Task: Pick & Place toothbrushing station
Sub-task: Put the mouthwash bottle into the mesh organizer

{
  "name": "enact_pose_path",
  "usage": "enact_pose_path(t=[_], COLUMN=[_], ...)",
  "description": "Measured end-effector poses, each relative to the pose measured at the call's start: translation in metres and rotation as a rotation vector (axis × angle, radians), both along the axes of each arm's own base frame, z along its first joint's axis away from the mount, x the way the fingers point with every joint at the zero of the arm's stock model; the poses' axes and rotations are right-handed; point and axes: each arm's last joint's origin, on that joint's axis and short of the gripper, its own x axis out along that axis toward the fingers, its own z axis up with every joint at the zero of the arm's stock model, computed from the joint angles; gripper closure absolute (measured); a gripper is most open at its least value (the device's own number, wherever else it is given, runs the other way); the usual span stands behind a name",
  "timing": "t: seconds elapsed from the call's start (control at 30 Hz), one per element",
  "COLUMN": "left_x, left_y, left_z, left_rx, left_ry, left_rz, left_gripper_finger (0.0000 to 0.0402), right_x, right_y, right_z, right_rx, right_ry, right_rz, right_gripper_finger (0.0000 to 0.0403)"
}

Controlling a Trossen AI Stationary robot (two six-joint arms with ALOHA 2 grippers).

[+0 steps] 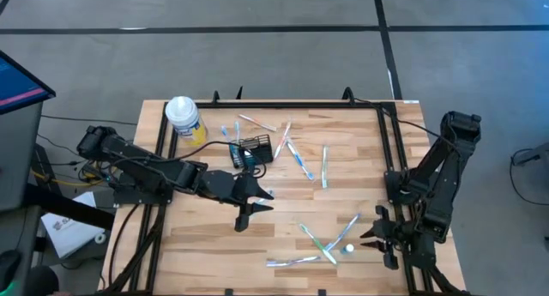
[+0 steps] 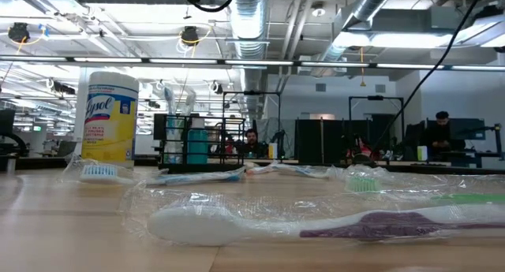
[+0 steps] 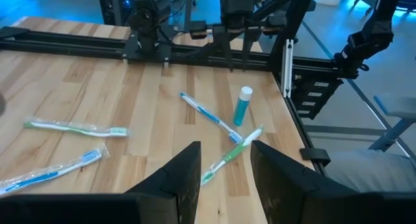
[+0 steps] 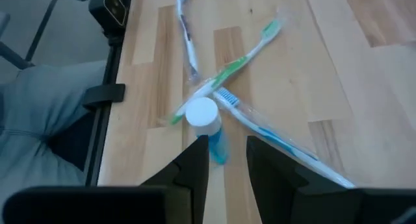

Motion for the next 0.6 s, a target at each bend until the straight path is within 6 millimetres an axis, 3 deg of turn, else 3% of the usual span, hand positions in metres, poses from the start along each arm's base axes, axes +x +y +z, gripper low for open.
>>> enact_pose_path(t=[0.33,0.6], left_x=[0.000,0.000], left_y=[0.000,0.000], left_z=[0.000,0.000], left_rx=[0.000,0.000], left_ry=[0.000,0.001], left_rz=[0.000,-0.001], left_gripper_finger=[0.0271,0.0271], right_x=[-0.002,-0.001], right_y=[-0.004,-0.002], right_z=[-0.022,-0.028], right_rx=[0.053,0.058], right_ry=[-0.016,-0.004], right_rz=[0.002,0.005], right_gripper_finger=[0.0308,0.0308])
